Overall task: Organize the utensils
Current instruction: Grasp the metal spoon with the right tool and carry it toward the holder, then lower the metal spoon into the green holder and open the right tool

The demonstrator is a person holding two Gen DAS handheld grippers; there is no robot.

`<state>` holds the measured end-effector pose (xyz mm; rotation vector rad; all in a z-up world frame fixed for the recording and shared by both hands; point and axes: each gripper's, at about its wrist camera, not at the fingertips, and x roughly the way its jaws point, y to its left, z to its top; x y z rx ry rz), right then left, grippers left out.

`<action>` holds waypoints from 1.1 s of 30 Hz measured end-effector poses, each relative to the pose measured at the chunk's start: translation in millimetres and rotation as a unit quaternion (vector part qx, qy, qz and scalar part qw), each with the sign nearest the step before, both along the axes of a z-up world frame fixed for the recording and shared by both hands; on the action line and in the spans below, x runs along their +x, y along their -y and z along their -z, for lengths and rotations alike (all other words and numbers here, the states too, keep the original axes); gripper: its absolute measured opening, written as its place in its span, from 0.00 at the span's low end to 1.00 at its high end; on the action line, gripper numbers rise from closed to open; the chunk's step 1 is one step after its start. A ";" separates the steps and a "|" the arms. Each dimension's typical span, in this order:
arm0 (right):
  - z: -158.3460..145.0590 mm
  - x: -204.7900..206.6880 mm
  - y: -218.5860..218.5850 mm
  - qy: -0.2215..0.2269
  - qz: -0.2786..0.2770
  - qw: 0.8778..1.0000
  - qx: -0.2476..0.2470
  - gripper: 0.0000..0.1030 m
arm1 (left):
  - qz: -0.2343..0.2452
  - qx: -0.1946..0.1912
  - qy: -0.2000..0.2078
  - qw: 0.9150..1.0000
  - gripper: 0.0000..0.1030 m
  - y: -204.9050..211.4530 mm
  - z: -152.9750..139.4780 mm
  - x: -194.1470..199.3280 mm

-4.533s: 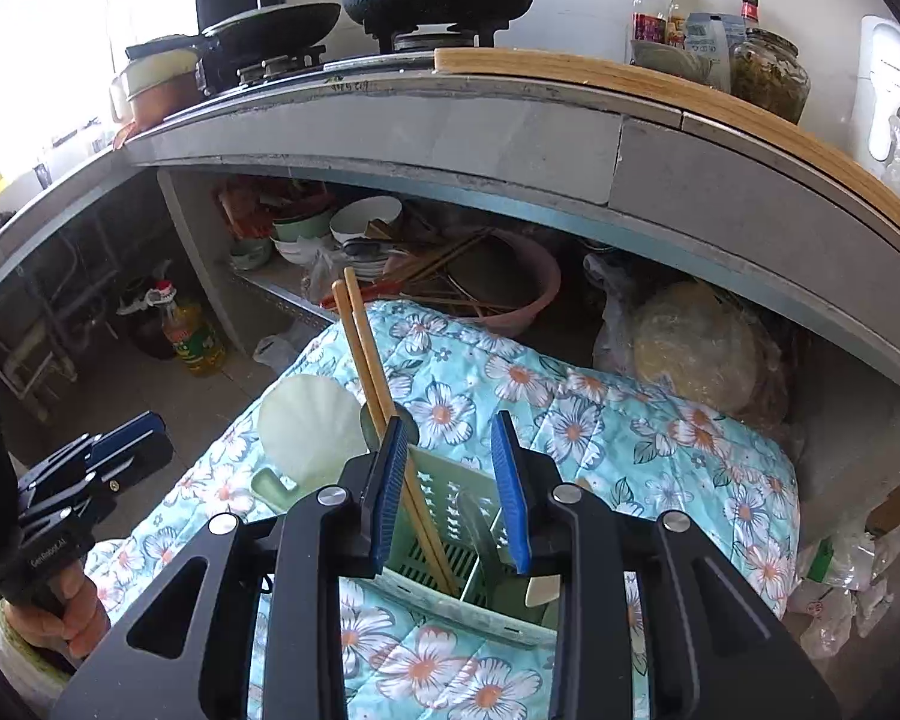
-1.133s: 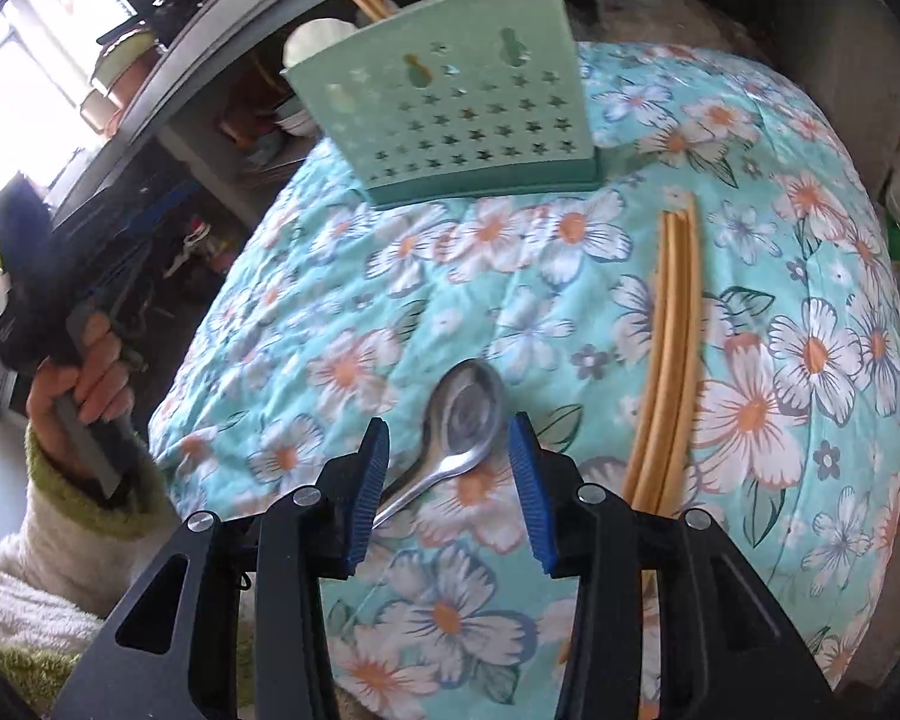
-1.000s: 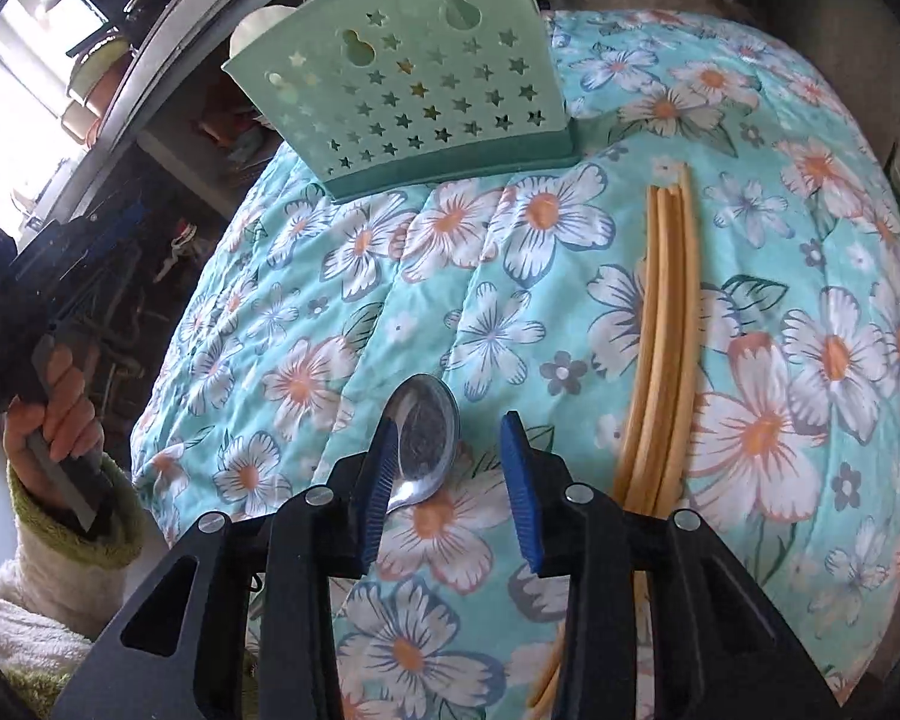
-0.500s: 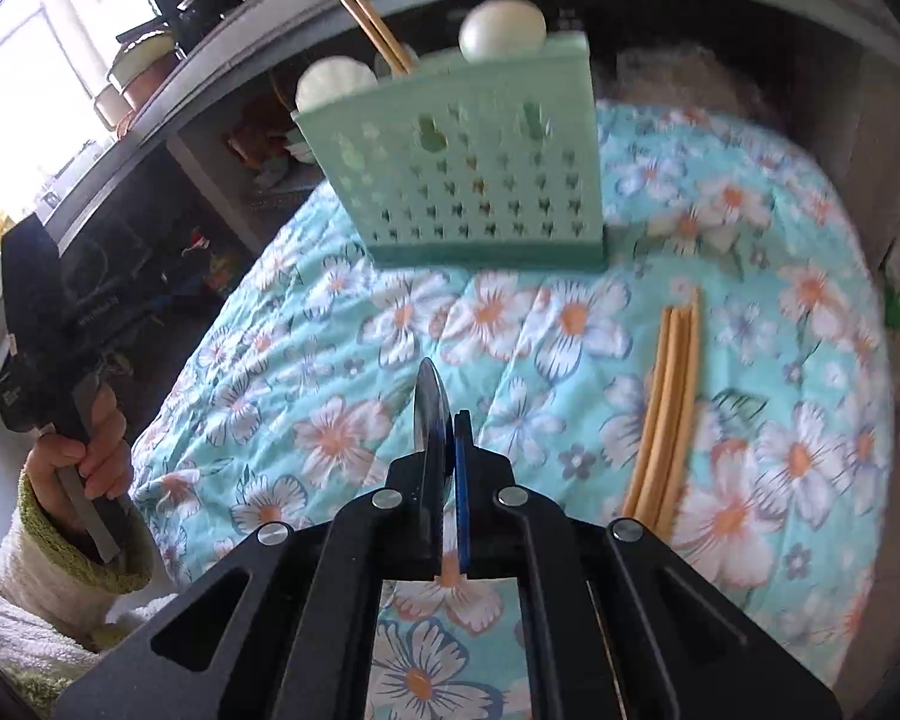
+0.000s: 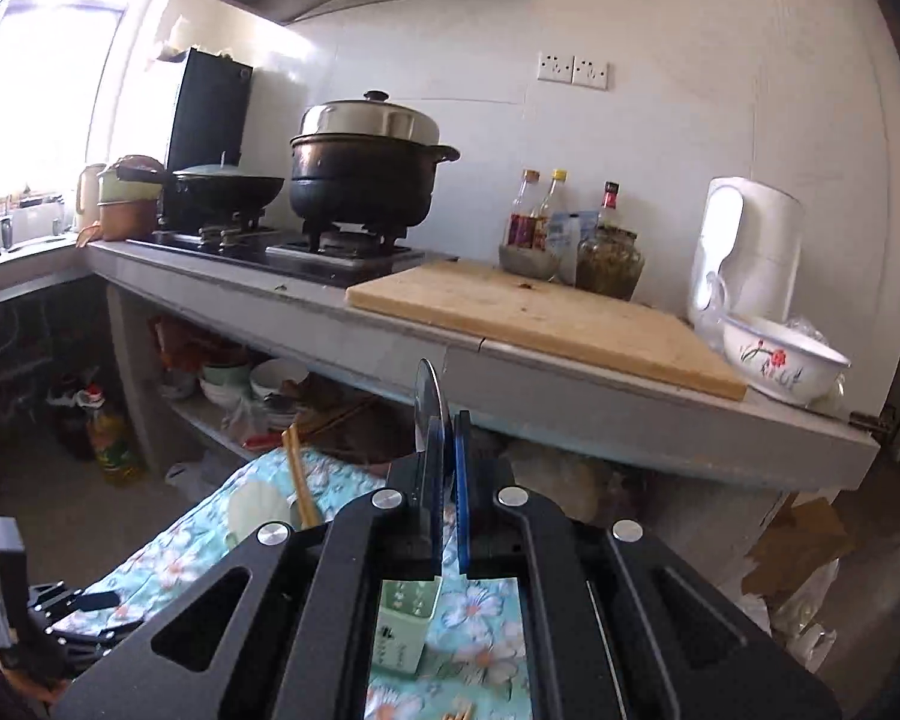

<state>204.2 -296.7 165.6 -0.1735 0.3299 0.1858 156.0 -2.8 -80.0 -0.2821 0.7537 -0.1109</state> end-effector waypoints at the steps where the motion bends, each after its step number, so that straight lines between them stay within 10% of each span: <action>1: -0.2 8.8 -2.9 0.002 0.004 1.000 -0.004 0.03 | -0.002 0.004 0.000 1.000 0.65 -0.1 -0.4 -1.0; 13: 88.5 59.9 -25.6 -0.036 0.033 0.996 -0.068 0.03 | 0.000 0.030 -0.003 1.000 0.78 1.4 -1.9 -9.9; 33: 128.8 -19.5 62.2 -0.174 0.019 0.971 0.163 0.25 | 0.034 0.033 -0.015 0.999 0.81 30.3 0.0 -16.4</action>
